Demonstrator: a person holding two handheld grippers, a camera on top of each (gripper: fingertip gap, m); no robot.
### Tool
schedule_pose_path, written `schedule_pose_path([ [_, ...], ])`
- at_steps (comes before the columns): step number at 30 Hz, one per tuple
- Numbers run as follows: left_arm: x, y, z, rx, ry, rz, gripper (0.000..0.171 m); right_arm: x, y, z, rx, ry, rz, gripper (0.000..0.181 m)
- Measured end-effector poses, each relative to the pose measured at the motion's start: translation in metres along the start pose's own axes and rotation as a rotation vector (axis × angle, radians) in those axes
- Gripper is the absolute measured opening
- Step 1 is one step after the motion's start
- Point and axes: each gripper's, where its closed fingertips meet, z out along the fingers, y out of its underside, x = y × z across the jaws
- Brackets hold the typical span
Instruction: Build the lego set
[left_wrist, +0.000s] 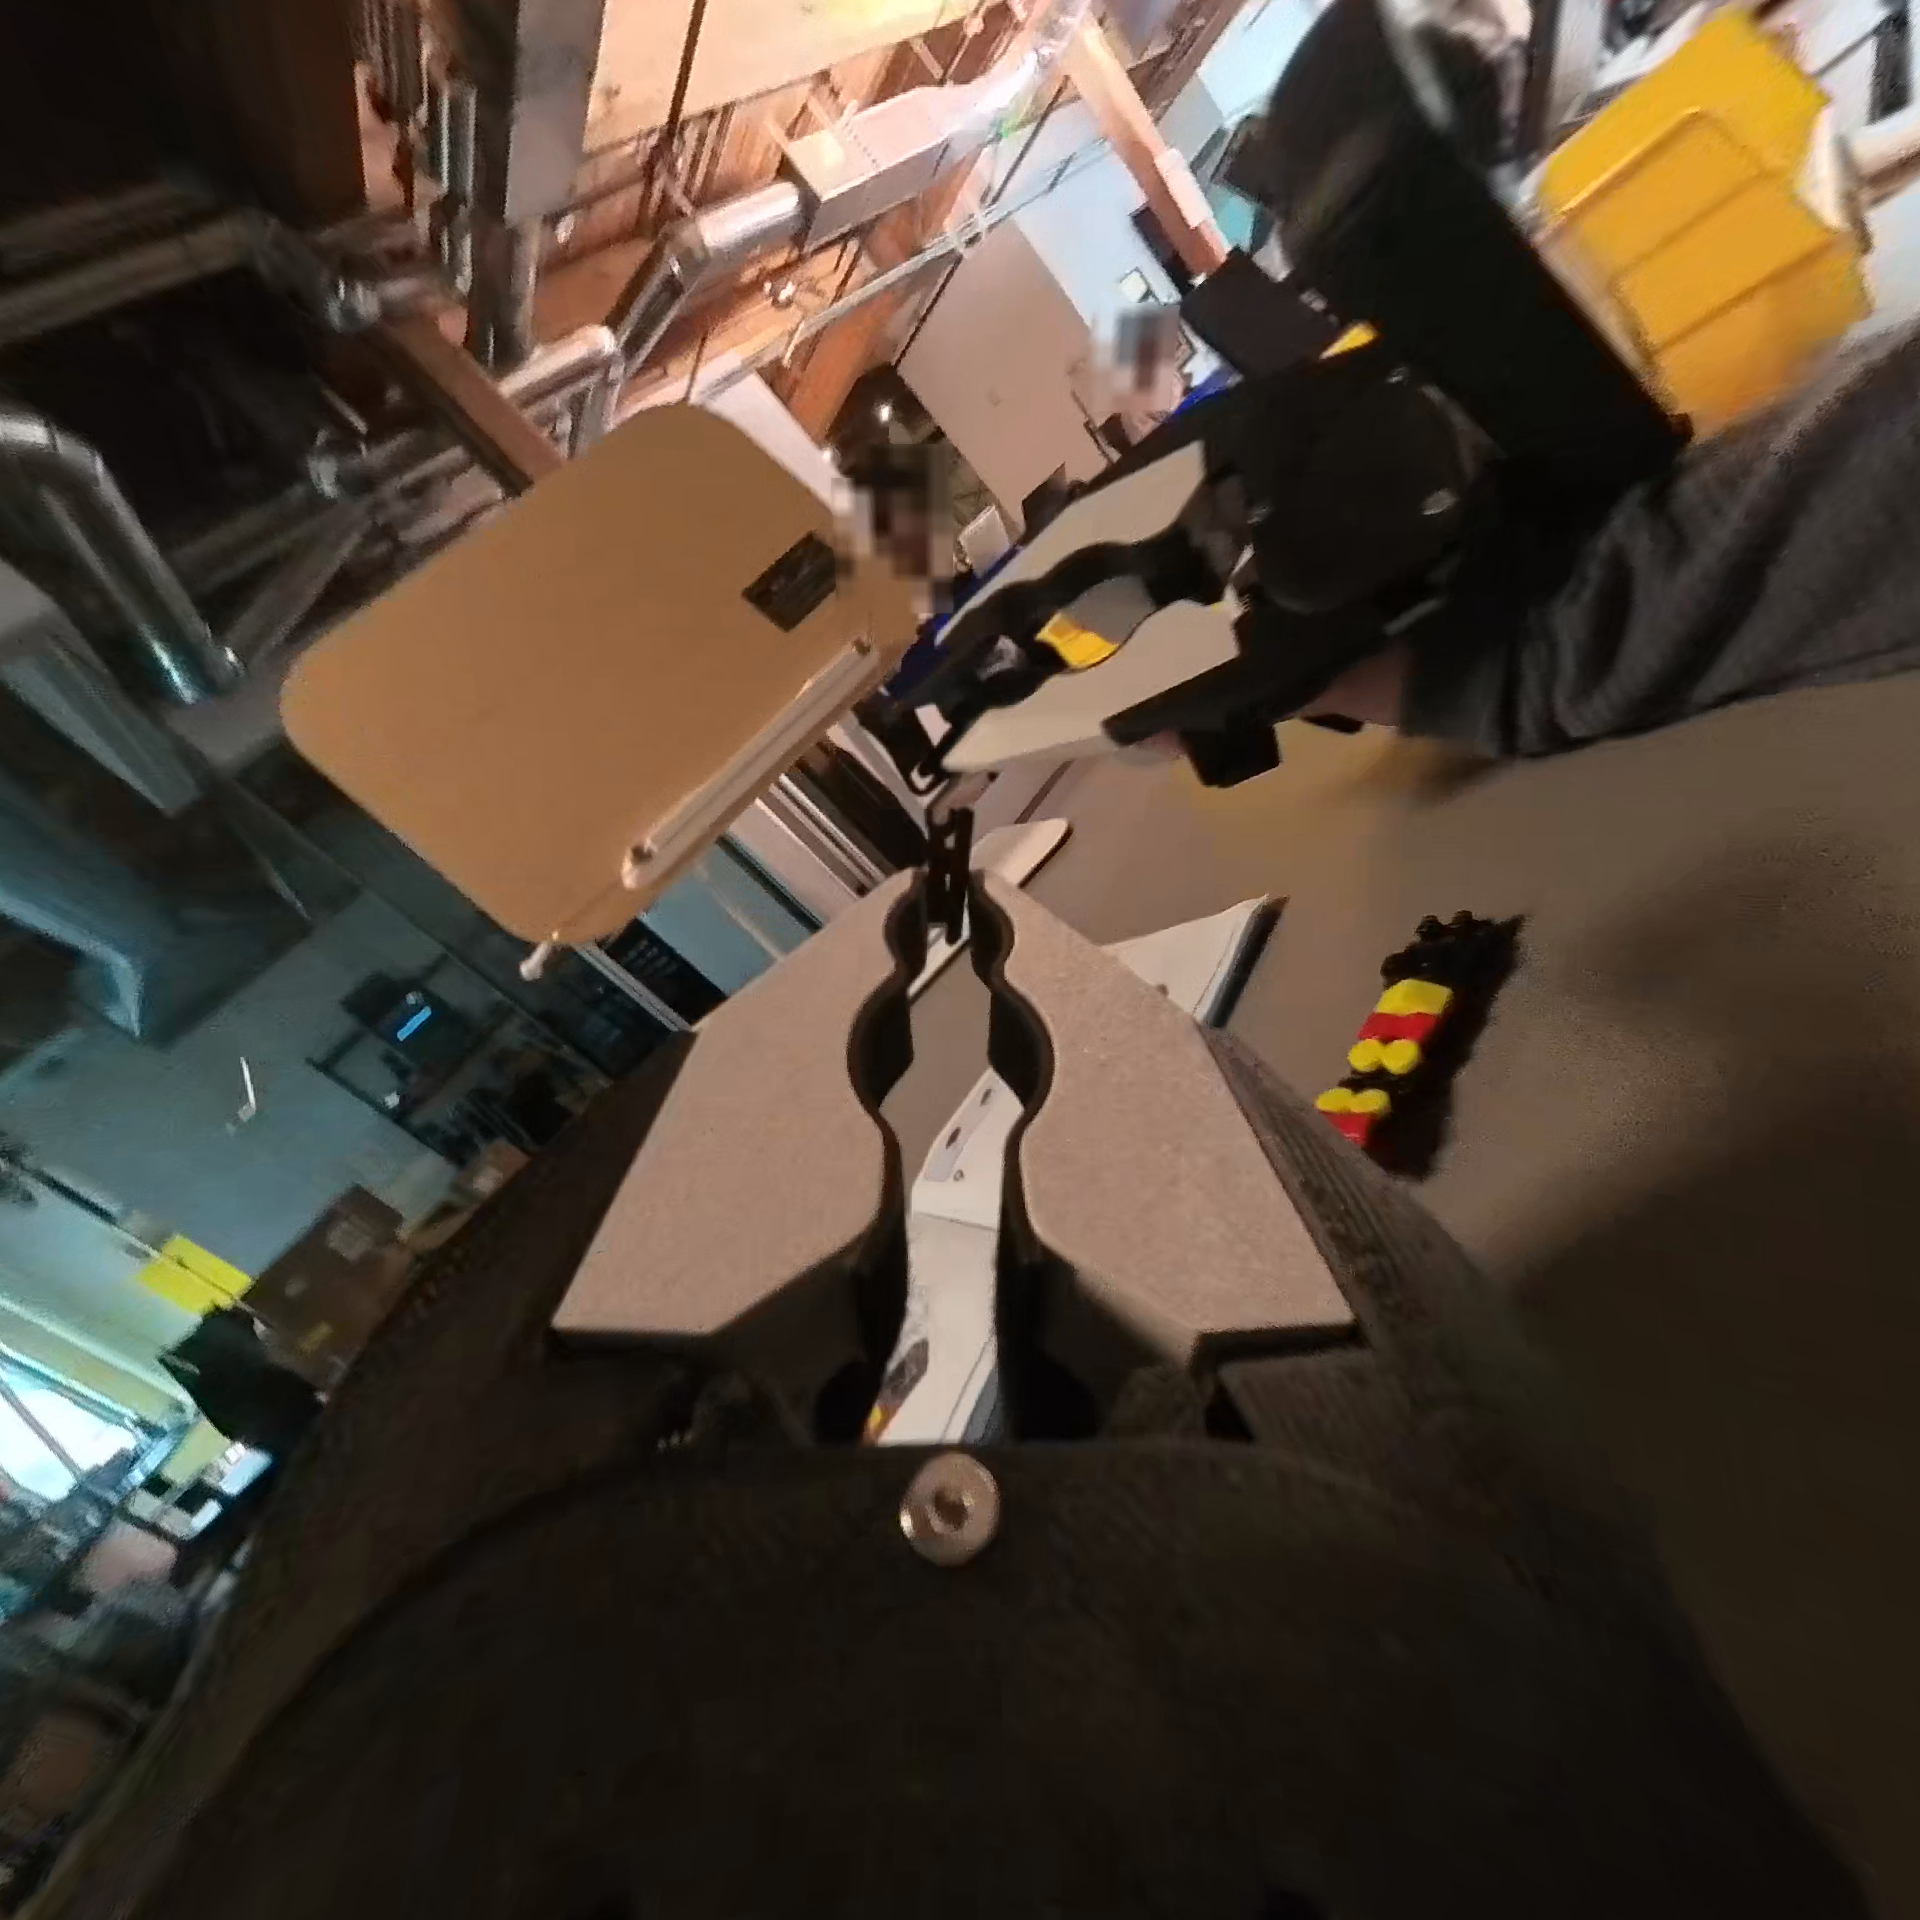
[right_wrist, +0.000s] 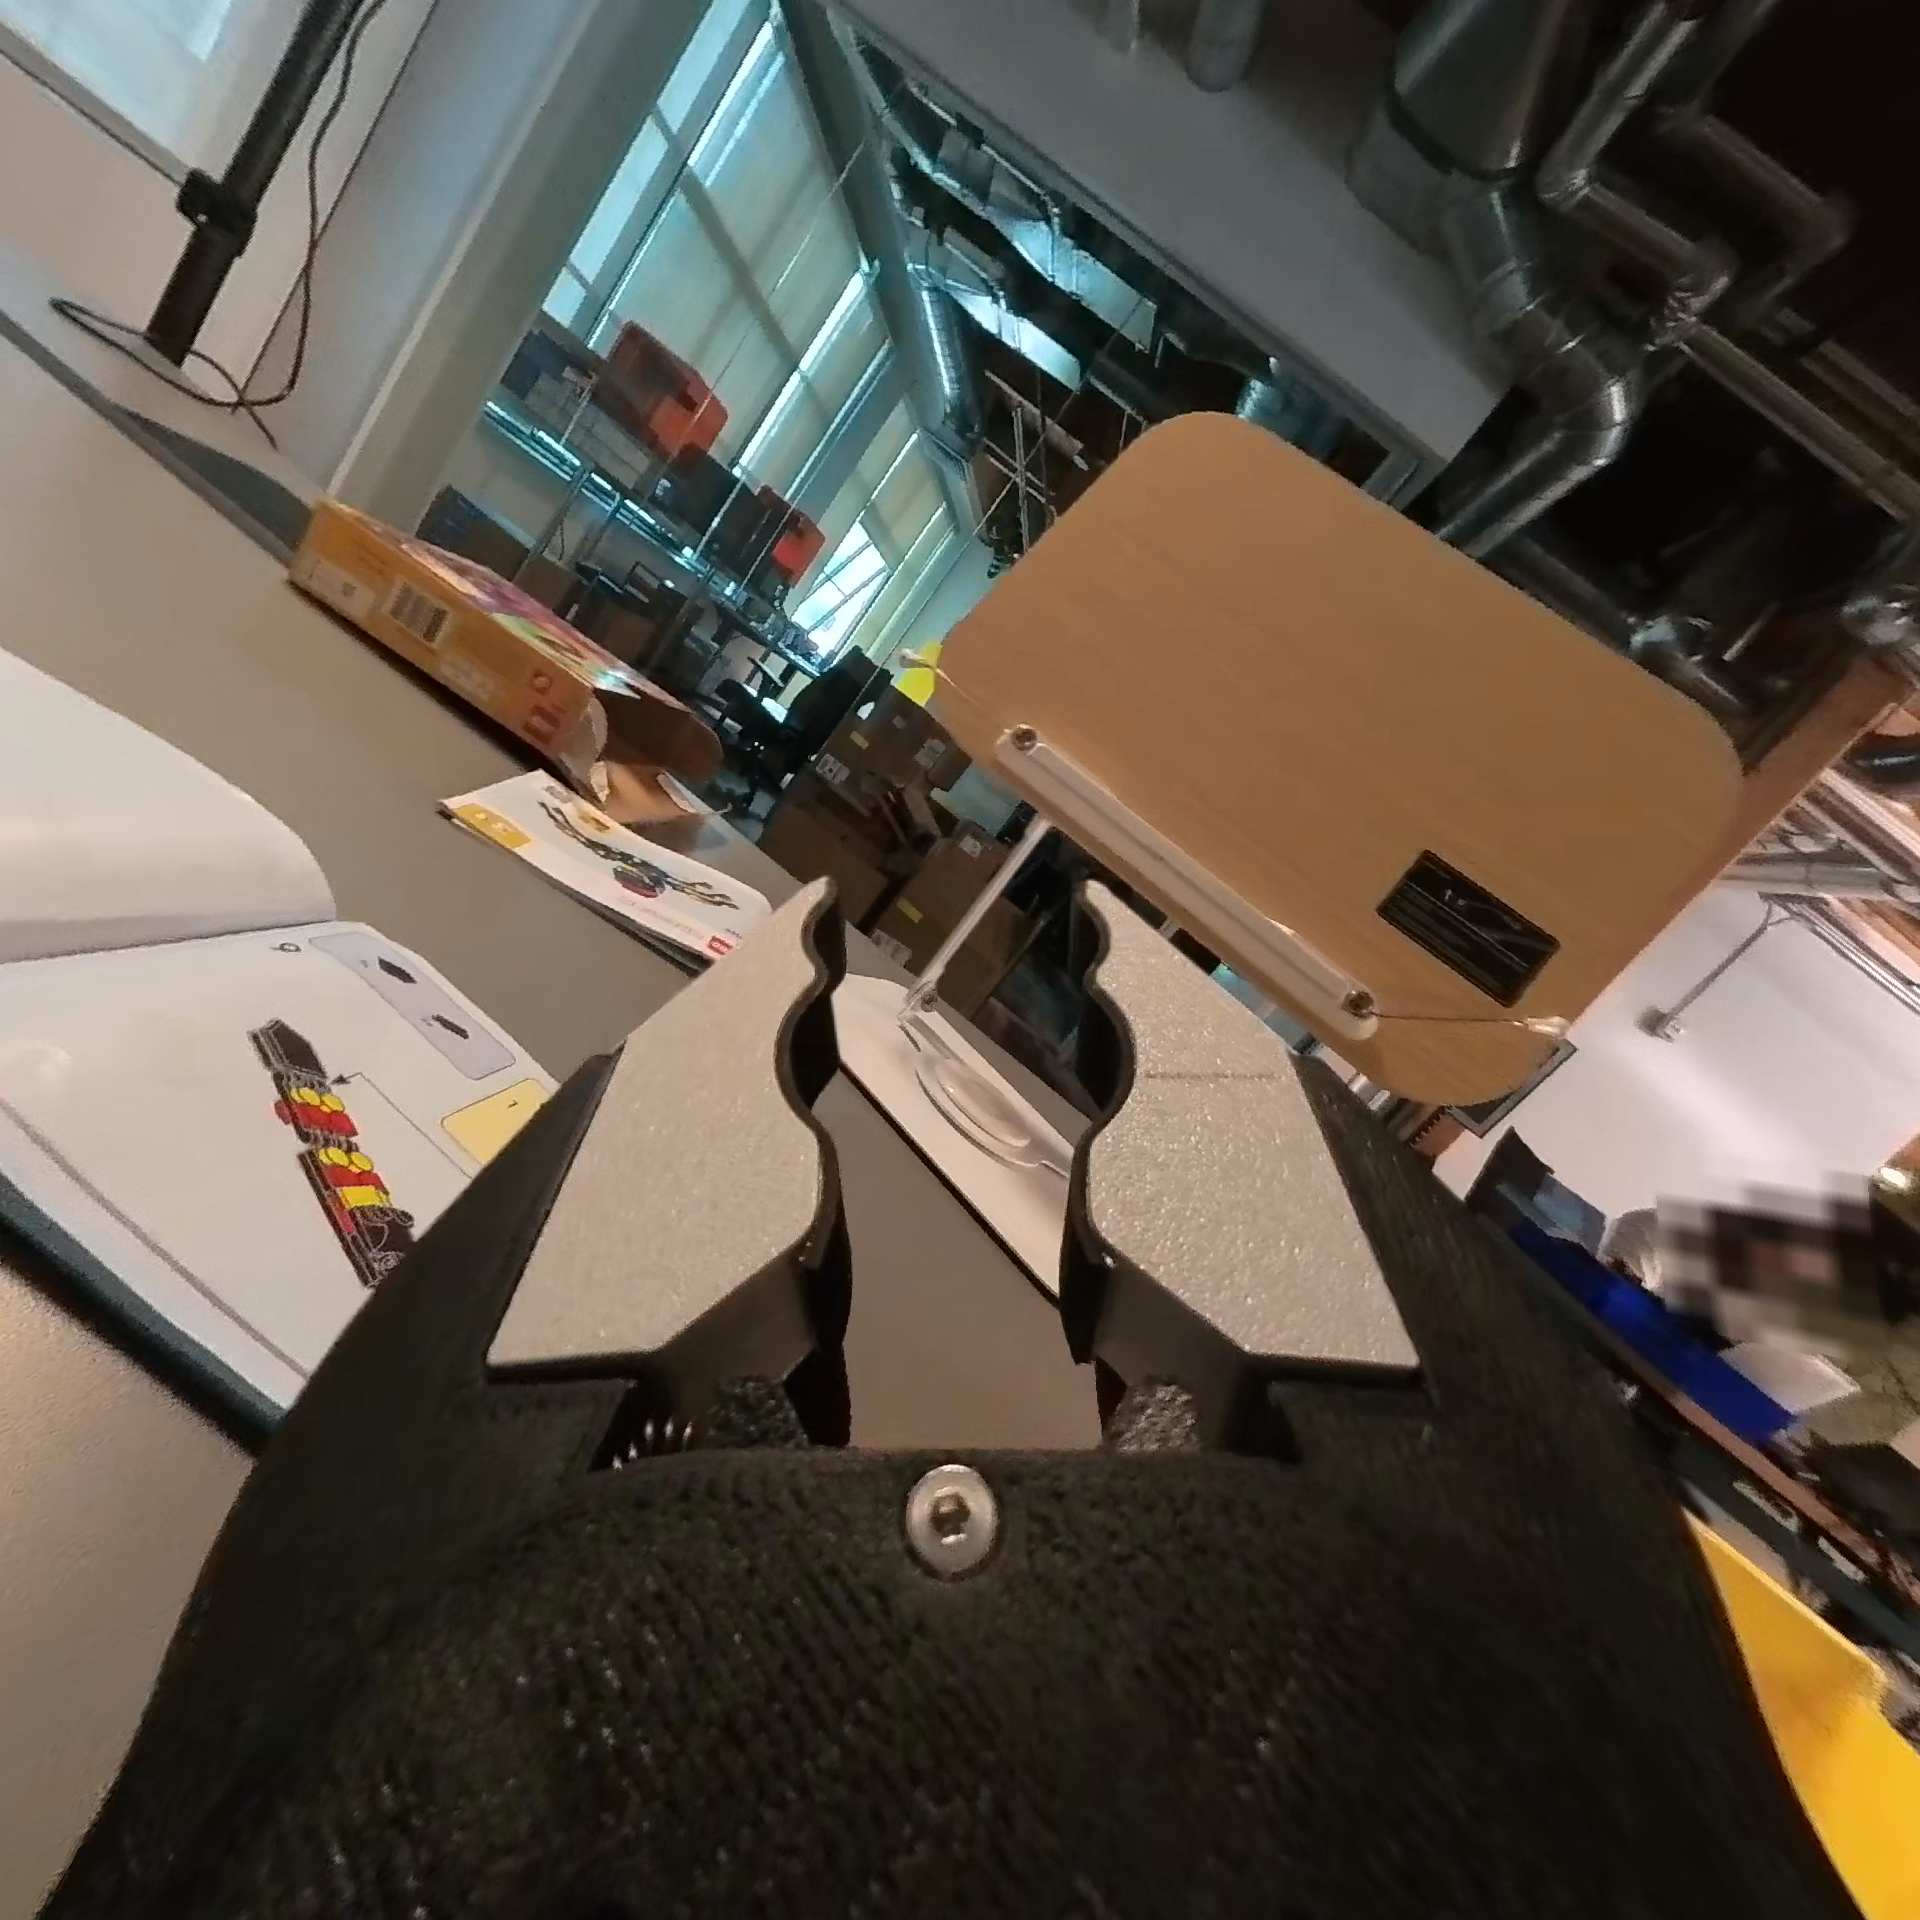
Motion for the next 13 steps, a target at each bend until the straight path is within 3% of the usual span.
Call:
schedule_pose_path([
  [3,0.011,-0.010,-0.002,0.031,0.015,0.128,0.006,-0.003,0.001,0.001,-0.008,-0.010,-0.015,0.040],
  [8,0.049,-0.034,-0.010,0.131,0.050,0.478,0.006,0.001,0.003,0.000,-0.014,0.000,0.007,0.038],
  [13,0.059,-0.034,-0.011,0.144,0.087,0.511,0.006,0.000,0.004,-0.001,-0.018,-0.005,0.011,0.036],
])
